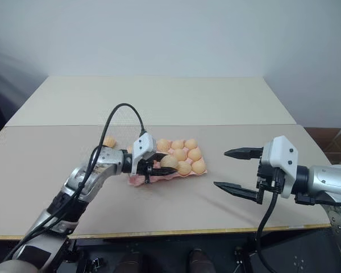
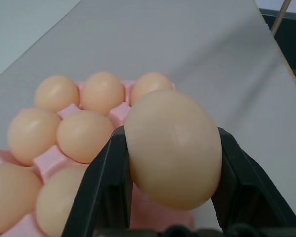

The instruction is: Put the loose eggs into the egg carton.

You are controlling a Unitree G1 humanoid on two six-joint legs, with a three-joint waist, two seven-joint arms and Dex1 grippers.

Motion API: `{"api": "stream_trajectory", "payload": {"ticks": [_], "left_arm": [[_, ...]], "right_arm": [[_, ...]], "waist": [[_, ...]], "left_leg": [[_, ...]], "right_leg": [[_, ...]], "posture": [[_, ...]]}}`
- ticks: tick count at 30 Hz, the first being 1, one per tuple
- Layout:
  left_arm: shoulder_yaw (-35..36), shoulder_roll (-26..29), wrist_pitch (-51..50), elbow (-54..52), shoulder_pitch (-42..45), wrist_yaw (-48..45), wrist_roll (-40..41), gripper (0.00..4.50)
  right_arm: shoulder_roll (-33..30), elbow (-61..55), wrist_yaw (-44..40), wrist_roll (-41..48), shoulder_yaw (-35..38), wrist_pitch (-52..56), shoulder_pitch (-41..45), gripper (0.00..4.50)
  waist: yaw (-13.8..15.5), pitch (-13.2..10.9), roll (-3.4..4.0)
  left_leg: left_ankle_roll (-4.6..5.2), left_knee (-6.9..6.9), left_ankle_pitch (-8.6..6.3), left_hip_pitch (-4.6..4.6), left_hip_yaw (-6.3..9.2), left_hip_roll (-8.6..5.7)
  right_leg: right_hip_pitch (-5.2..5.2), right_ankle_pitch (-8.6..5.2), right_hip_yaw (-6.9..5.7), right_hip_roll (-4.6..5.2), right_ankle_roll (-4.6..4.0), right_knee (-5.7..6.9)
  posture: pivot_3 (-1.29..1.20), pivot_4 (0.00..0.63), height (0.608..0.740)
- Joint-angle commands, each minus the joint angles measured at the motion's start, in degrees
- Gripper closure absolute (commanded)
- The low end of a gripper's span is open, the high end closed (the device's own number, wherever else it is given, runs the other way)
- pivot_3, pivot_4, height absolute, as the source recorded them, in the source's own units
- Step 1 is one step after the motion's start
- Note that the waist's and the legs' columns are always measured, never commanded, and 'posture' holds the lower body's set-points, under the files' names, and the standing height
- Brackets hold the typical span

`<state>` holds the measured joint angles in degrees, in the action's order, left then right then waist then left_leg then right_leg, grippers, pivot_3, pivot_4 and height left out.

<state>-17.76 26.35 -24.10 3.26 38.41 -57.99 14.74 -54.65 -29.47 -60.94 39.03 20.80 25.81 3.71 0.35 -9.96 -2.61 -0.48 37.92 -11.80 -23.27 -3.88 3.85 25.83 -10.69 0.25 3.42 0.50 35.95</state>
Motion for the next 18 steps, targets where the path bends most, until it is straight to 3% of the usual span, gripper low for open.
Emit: {"api": "stream_trajectory", "payload": {"ticks": [1,5,8,13,14,18], "left_arm": [[-0.9,0.1,1.8,0.8,1.3,-2.0,-1.6,2.49],[-0.9,-0.2,1.9,1.4,1.4,-2.3,-2.7,2.49],[-0.8,-0.1,1.5,1.5,1.3,-3.0,-3.0,1.83],[0.6,0.2,1.7,1.8,0.9,-1.6,-3.9,0.18],[1.2,0.3,1.5,1.9,0.8,-1.0,-4.0,0.01],[4.4,1.8,1.2,1.0,-0.2,0.4,-3.2,0.01]], "right_arm": [[0.1,-2.5,0.9,1.5,2.8,0.3,-0.7,0.0],[0.1,-3.0,1.5,1.8,3.2,0.2,-1.5,0.0],[0.1,-2.9,1.8,1.7,3.0,0.0,-1.6,0.0],[-0.1,-2.4,1.6,1.6,2.6,-0.2,-1.3,0.0],[-0.1,-2.2,1.5,1.5,2.4,-0.3,-1.1,0.0],[-0.3,-1.2,1.0,1.5,1.6,-0.5,0.3,0.0]], "waist": [[0.0,0.0,0.0],[0.2,0.0,0.0],[0.2,0.0,0.0],[0.2,0.0,0.0],[0.2,0.0,0.0],[-0.1,0.0,0.0]], "left_leg": [[0.0,0.0,0.0,0.0,0.0,0.0],[0.0,0.01,0.0,-0.01,0.0,-0.01],[0.0,0.01,0.0,0.0,0.01,0.0],[0.0,0.01,0.0,-0.01,0.01,0.0],[0.0,0.01,0.0,-0.01,0.01,0.0],[0.0,0.01,0.0,0.02,0.01,0.0]], "right_leg": [[0.0,0.0,0.01,0.0,0.0,-0.02],[0.0,0.01,-0.01,0.01,0.01,-0.01],[0.0,0.0,0.0,0.0,0.01,-0.01],[0.0,0.01,0.0,0.0,0.01,-0.01],[0.0,0.01,-0.01,0.0,0.01,-0.01],[-0.01,0.01,0.0,0.0,0.01,0.01]], "posture": [[0.0,0.15,0.74],[0.0,0.15,0.74],[0.0,0.15,0.74],[0.0,0.15,0.74],[0.0,0.15,0.74],[0.0,0.15,0.74]]}}
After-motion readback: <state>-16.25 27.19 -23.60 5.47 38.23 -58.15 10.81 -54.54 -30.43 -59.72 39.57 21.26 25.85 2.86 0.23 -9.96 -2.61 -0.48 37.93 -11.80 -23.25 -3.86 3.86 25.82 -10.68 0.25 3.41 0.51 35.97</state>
